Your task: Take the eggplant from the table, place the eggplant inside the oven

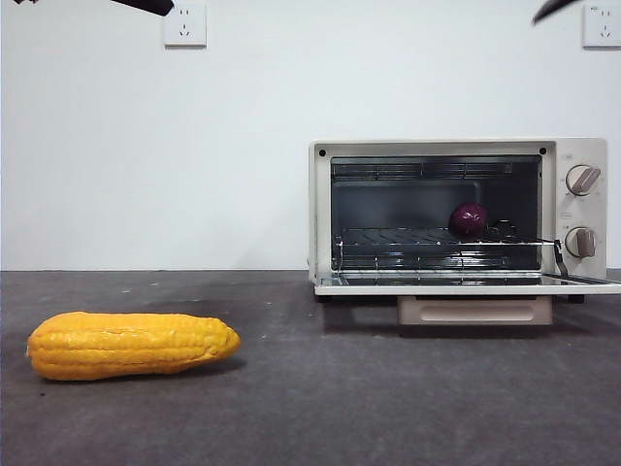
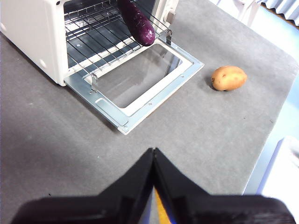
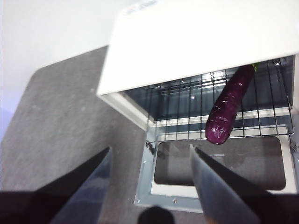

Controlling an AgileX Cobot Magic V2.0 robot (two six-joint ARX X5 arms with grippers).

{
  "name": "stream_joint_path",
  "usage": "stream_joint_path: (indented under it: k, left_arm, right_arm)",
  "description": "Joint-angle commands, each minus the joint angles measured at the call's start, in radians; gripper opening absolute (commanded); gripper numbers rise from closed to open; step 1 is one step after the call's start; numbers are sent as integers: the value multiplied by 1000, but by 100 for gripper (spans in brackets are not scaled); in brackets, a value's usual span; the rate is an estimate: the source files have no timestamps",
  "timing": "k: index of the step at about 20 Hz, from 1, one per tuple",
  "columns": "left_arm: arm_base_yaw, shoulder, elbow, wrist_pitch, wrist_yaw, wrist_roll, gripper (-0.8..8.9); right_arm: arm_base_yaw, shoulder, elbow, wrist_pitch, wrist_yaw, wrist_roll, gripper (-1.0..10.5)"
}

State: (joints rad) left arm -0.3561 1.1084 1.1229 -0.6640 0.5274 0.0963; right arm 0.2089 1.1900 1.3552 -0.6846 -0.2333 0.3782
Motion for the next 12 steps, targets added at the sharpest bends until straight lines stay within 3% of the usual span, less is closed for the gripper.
stream_joint_path:
  k: [1, 12]
  left_arm:
    - [1, -2, -5, 8, 5, 12, -6]
    - [1, -2, -5, 8, 4, 12, -6]
  right_arm:
    - [1, -61, 0, -40, -3, -56, 285]
    - [1, -238, 0, -341, -4, -221, 285]
